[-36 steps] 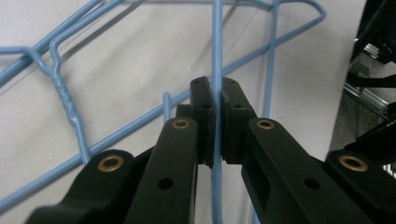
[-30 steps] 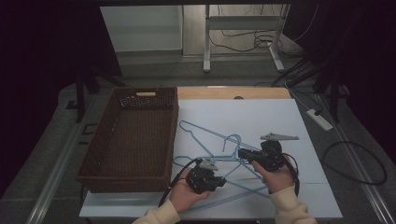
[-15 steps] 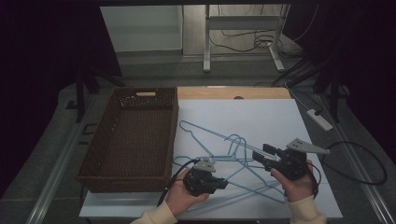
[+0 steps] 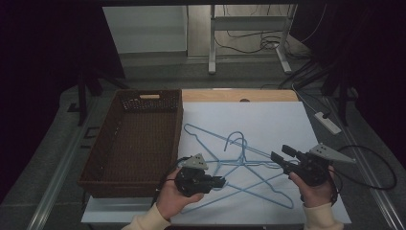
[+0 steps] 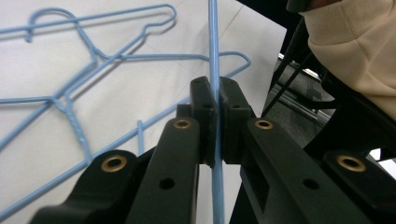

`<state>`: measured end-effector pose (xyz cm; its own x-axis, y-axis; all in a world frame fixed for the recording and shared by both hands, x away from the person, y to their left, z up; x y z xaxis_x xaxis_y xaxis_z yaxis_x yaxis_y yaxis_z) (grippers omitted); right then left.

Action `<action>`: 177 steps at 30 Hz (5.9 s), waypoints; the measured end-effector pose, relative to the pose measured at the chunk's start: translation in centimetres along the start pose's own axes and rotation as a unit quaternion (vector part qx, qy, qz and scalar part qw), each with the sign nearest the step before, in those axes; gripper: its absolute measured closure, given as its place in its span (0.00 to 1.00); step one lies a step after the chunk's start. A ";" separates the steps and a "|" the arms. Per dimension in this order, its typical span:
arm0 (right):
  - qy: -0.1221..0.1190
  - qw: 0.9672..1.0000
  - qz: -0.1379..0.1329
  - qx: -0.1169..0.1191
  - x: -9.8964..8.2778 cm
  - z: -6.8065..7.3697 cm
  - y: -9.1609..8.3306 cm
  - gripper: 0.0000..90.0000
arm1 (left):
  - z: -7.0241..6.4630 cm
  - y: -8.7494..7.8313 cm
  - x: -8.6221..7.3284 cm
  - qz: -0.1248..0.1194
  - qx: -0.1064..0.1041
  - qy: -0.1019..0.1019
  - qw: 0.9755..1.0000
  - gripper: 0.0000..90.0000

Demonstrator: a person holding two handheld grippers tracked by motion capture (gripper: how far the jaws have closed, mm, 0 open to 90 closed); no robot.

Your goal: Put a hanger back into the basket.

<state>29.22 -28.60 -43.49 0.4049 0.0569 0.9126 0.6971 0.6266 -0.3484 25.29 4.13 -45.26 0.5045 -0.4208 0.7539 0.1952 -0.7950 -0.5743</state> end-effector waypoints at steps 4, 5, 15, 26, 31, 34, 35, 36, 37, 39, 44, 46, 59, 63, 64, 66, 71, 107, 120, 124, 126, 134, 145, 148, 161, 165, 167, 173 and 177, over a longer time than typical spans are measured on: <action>0.002 1.000 0.000 -0.008 -0.2 -0.6 -0.1 0.45 | 0.7 -2.0 0.5 -0.009 0.018 -0.010 1.000 0.96; 0.003 1.000 0.001 -0.010 -0.2 -0.6 -0.1 0.45 | 0.9 -2.5 0.6 -0.014 0.022 -0.013 1.000 0.96; -0.005 1.000 0.029 -0.008 -1.2 -0.9 0.7 0.45 | 2.4 -6.9 1.8 -0.054 0.049 -0.018 0.997 0.96; -0.013 0.998 0.063 -0.012 -2.3 -1.0 1.8 0.44 | 5.6 -11.8 2.4 -0.093 0.099 -0.025 0.990 0.96; -0.017 0.997 0.071 -0.013 -2.5 -1.0 1.9 0.44 | 7.5 -13.8 2.0 -0.105 0.121 -0.036 0.986 0.96; -0.017 0.997 0.073 -0.013 -2.5 -1.1 2.0 0.44 | 8.8 -15.2 1.5 -0.116 0.136 -0.042 0.983 0.96; -0.017 0.997 0.073 -0.013 -2.6 -1.1 2.0 0.44 | 9.3 -15.7 1.2 -0.119 0.141 -0.046 0.982 0.96; -0.018 0.997 0.074 -0.014 -2.6 -1.1 2.1 0.44 | 9.7 -16.1 1.0 -0.121 0.146 -0.050 0.981 0.96; -0.019 0.997 0.075 -0.015 -2.6 -1.1 2.1 0.44 | 10.1 -16.5 0.7 -0.123 0.152 -0.054 0.979 0.96; -0.021 0.997 0.077 -0.018 -2.6 -1.1 2.1 0.44 | 10.9 -17.2 0.2 -0.126 0.163 -0.063 0.977 0.96; -0.020 0.996 0.079 -0.021 -2.7 -1.2 2.1 0.44 | 12.3 -19.0 -1.0 -0.131 0.184 -0.069 0.972 0.96; -0.019 0.997 0.078 -0.022 -2.7 -1.2 2.1 0.44 | 12.7 -19.7 -1.5 -0.126 0.200 -0.073 0.969 0.96; -0.018 0.996 0.084 -0.024 -2.8 -1.3 2.3 0.44 | 14.9 -21.8 -4.0 -0.118 0.237 -0.092 0.960 0.96; -0.019 0.996 0.086 -0.023 -2.9 -1.2 2.4 0.44 | 15.5 -22.1 -4.3 -0.112 0.245 -0.093 0.959 0.96; -0.019 0.996 0.086 -0.024 -2.9 -1.2 2.4 0.44 | 15.7 -22.2 -4.3 -0.111 0.247 -0.093 0.958 0.96; -0.019 0.996 0.087 -0.024 -2.9 -1.2 2.4 0.44 | 15.9 -22.1 -4.5 -0.107 0.252 -0.095 0.957 0.96; -0.016 0.996 0.088 -0.026 -2.9 -1.3 2.4 0.44 | 16.5 -21.8 -4.7 -0.092 0.262 -0.092 0.956 0.96; -0.013 0.995 0.092 -0.028 -2.9 -1.3 2.6 0.44 | 18.8 -19.7 -7.1 -0.026 0.267 -0.124 0.955 0.96; -0.014 0.995 0.101 -0.024 -3.0 -1.2 2.8 0.44 | 20.3 -17.6 -7.6 0.082 0.341 -0.143 0.926 0.96; -0.014 0.994 0.103 -0.024 -3.1 -1.2 2.9 0.44 | 20.7 -16.8 -7.6 0.125 0.367 -0.146 0.910 0.95; -0.014 0.994 0.104 -0.023 -3.1 -1.2 2.9 0.44 | 20.9 -16.7 -7.6 0.133 0.371 -0.152 0.906 0.95; -0.014 0.994 0.106 -0.020 -3.2 -1.1 3.0 0.44 | 21.3 -16.0 -7.8 0.173 0.387 -0.158 0.892 0.94; -0.016 0.994 0.110 -0.014 -3.2 -0.9 3.1 0.44 | 21.2 -15.9 -7.8 0.170 0.412 -0.147 0.883 0.77; -0.016 0.994 0.110 -0.014 -3.2 -1.0 3.1 0.44 | 20.6 -16.6 -7.5 0.126 0.404 -0.150 0.893 0.55; -0.014 0.994 0.109 -0.014 -3.2 -1.1 3.0 0.44 | 16.1 -18.9 -6.2 -0.011 0.318 -0.108 0.942 0.38; -0.012 0.994 0.111 -0.011 -3.2 -1.2 3.1 0.44 | 14.5 -18.7 -6.1 -0.034 0.299 -0.095 0.949 0.36; -0.011 0.993 0.113 -0.010 -3.2 -1.3 3.1 0.44 | 13.9 -18.5 -6.1 -0.046 0.293 -0.090 0.951 0.36; -0.008 0.993 0.118 -0.006 -3.3 -1.6 3.1 0.42 | 11.6 -18.0 -5.9 -0.091 0.255 -0.067 0.960 0.35; -0.011 0.993 0.120 -0.005 -3.3 -1.6 3.2 0.41 | 10.5 -17.7 -5.8 -0.106 0.242 -0.053 0.963 0.35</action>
<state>31.02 -28.05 -47.95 0.5466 0.2203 0.8079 0.5881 0.5858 -0.5576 27.74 25.24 -42.80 0.4874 -0.2037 0.8491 0.6605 -0.5500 -0.5111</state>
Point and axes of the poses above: each handheld gripper's, and its own axes: y roughly forward along the jaws, x roughly out of its top, z roughly to its left, the point moved 2 cm from there along y, roughly forward along the jaws, and after that the axes turned 1 degree about z, right-handed, at the moved point
